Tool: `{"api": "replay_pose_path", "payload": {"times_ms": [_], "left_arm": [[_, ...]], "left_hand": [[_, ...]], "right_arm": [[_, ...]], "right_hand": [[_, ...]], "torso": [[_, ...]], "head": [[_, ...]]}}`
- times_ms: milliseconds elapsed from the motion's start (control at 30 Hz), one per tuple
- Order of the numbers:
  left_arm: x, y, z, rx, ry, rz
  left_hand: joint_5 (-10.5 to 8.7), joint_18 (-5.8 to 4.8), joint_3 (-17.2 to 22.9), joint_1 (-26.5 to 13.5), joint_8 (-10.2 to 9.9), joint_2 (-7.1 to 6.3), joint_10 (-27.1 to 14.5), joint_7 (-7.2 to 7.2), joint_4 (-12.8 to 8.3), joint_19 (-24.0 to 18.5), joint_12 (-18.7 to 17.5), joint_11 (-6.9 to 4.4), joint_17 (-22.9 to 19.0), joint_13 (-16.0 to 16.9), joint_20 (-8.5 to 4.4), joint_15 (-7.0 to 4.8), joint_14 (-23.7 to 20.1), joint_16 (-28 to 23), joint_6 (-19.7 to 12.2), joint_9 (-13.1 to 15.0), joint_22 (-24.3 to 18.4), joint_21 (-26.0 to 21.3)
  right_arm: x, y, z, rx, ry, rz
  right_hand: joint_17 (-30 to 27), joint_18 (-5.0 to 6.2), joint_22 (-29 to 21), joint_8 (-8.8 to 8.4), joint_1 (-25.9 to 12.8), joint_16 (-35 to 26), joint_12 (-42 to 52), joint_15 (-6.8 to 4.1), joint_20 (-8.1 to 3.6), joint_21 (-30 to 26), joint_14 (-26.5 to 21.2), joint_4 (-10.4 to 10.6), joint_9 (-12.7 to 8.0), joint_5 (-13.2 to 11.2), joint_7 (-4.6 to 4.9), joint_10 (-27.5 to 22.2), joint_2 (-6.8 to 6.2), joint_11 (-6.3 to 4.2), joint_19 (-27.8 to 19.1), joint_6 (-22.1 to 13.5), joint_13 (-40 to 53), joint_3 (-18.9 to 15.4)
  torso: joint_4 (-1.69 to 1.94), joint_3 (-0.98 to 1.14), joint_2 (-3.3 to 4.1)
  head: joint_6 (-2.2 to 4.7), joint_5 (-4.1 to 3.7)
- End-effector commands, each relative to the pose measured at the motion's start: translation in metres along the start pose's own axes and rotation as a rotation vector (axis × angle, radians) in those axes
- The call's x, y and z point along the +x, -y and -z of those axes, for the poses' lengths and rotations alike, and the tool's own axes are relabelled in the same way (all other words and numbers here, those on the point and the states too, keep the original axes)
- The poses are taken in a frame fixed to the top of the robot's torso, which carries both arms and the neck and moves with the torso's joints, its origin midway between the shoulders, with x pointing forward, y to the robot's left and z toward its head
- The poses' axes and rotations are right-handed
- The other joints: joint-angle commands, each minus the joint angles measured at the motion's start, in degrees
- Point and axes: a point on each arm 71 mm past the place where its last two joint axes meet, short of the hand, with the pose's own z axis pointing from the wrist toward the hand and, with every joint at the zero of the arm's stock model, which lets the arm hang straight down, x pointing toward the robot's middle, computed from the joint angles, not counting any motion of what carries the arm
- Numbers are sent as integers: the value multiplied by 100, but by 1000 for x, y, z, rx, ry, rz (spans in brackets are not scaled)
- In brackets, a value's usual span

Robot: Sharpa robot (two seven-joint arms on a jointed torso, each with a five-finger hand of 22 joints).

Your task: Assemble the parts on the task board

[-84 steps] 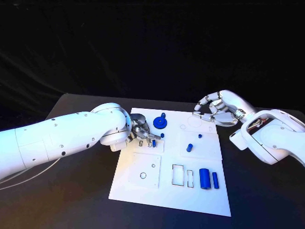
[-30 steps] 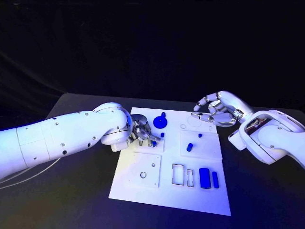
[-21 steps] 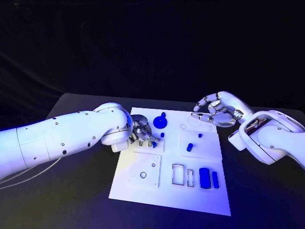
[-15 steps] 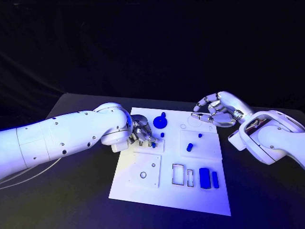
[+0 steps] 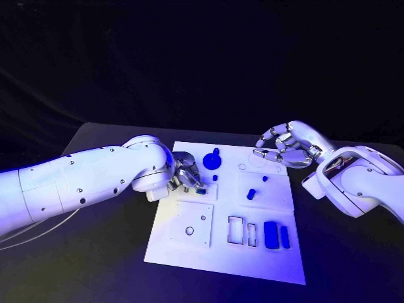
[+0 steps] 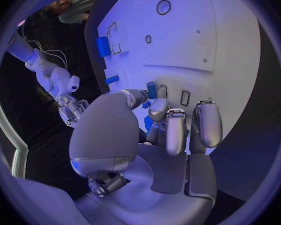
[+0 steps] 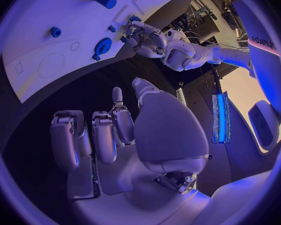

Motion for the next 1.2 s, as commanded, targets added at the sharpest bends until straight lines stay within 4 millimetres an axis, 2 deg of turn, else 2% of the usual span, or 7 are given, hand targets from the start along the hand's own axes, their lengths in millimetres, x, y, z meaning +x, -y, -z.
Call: {"api": "replay_pose_path", "payload": {"times_ms": [33, 367, 700, 900, 1033, 1200], "left_arm": [[1, 2, 2, 22, -12, 12], [0, 0, 8, 52, 21, 32], [-2, 4, 14, 71, 98, -91], [-3, 7, 12, 57, 121, -149], [-2, 9, 9, 41, 125, -188], [-2, 9, 6, 18, 116, -219]], "left_hand": [[-2, -37, 929, -65, 40, -12, -10, 22, -879, -22, -25, 32, 1076, -9, -27, 23, 456, 9, -12, 58, 13, 39], [-11, -42, 1092, -161, 54, -34, 20, 29, -1036, -3, -17, 31, 1114, 6, -30, 23, 470, 38, 6, 122, 46, 56], [-18, -52, 1137, -190, 69, -79, 80, 22, -1117, 37, 33, 23, 1175, 62, -36, 16, 494, 86, 36, 157, 98, 80], [-13, -70, 1159, -211, 80, -108, 134, 13, -1144, 100, 88, 15, 1201, 125, -39, 9, 504, 107, 60, 176, 178, 112], [-9, -83, 1174, -228, 88, -127, 166, 6, -1159, 147, 119, 8, 1222, 159, -42, 3, 512, 122, 77, 190, 238, 137], [1, -87, 1188, -238, 93, -140, 183, 0, -1172, 162, 132, 3, 1236, 175, -45, -2, 517, 134, 88, 200, 256, 145]], "right_arm": [[1, -1, 0, -10, -6, 6], [1, 0, 1, -13, -1, 6], [1, 0, 1, -13, 2, 6], [1, 0, 1, -14, 3, 6], [1, 0, 1, -14, 3, 6], [1, 0, 1, -15, 3, 6]], "right_hand": [[1141, 84, 1221, 35, -21, -18, -23, -48, -34, -16, 519, -15, 10, 27, 17, 4, 7, -41, 304, -36, 377, -3], [1144, 84, 1222, 36, -21, -17, -20, -48, -34, -15, 520, -15, 11, 29, 17, 6, 7, -41, 304, -38, 380, -2], [1138, 86, 1216, 41, -39, -20, -28, -49, -35, -26, 519, -5, 21, 44, 20, 1, 16, -40, 298, -47, 372, 2], [1137, 87, 1213, 43, -50, -20, -25, -49, -36, -30, 519, -2, 25, 50, 21, 5, 20, -40, 295, -50, 376, 3], [1137, 87, 1213, 43, -50, -20, -25, -49, -36, -30, 519, -2, 25, 50, 21, 5, 20, -40, 295, -50, 376, 3], [1138, 88, 1212, 46, -64, -20, -29, -49, -36, -32, 519, 0, 31, 56, 21, 3, 27, -39, 294, -54, 373, 4]], "torso": [[2, 1, 1], [5, 7, -3], [-1, 8, 3], [0, 11, -2], [2, 4, 5], [-8, 3, 4]], "head": [[-3, -2], [-2, -4], [-2, -3], [-13, 5], [-22, 5], [-30, 16]]}}
